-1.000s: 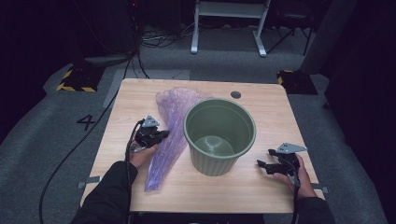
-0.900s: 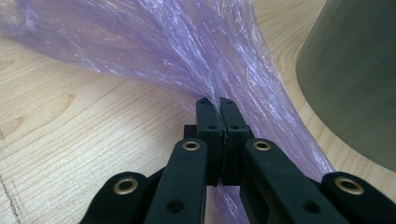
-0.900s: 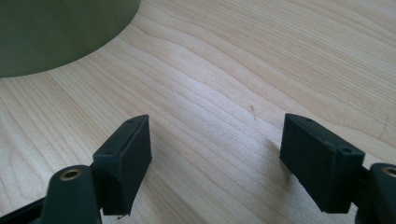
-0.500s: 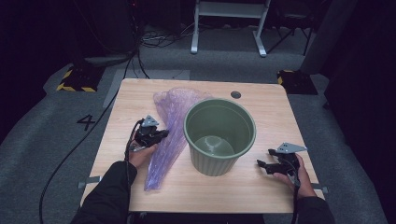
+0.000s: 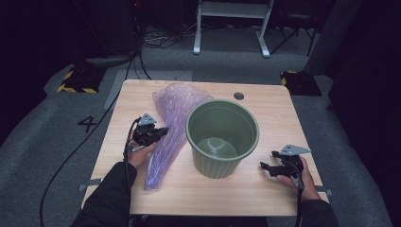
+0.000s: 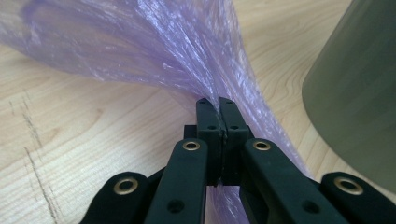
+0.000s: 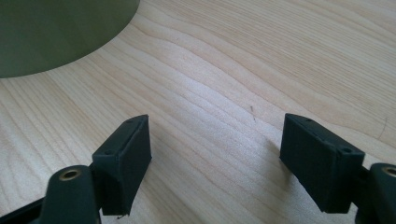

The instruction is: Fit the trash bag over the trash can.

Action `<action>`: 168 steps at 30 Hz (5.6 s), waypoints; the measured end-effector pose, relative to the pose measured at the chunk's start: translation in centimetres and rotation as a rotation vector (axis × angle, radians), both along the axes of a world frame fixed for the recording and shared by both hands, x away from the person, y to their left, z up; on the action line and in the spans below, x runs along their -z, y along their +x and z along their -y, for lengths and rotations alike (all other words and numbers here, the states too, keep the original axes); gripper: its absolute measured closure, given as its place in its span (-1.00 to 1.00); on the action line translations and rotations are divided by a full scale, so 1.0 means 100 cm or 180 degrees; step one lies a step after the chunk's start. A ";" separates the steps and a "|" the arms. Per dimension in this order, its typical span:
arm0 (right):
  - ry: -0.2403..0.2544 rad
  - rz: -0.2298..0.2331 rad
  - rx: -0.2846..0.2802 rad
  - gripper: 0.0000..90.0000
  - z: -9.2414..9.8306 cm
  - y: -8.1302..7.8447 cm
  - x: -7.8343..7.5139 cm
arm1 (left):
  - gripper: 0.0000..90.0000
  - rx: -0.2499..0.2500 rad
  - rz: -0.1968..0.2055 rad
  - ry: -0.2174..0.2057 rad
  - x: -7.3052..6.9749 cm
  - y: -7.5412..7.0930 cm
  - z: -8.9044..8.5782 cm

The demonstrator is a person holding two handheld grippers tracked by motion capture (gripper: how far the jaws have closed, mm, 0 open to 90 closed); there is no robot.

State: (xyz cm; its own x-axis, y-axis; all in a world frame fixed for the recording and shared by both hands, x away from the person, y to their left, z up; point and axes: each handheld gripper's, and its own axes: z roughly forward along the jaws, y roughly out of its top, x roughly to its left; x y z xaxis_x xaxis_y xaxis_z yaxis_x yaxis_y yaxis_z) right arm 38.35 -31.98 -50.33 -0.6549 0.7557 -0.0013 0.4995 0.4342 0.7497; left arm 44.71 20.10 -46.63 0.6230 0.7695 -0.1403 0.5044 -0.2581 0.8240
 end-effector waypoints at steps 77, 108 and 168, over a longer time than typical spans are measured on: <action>0.0298 0.0259 0.0304 -0.41 0.022 -0.010 -0.042 | 0.99 0.0364 0.0929 -0.0275 -0.155 -0.017 0.027; 0.0497 0.1254 -0.0603 -0.46 -0.087 -0.030 -0.197 | 0.99 0.1066 0.1034 -0.0139 -0.179 -0.043 0.089; 0.1114 0.1020 -0.0512 -0.42 -0.117 -0.028 -0.199 | 0.87 0.1922 0.1283 0.0627 -0.150 -0.099 0.165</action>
State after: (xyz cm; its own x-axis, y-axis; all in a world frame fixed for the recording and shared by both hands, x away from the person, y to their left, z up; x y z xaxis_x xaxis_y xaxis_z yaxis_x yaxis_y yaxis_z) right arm 35.58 -20.25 -30.41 -0.7712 0.6364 0.0141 0.1678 0.1818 0.9689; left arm 34.85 3.58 -31.63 0.9187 0.2652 0.2928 -0.1025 -0.5559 0.8249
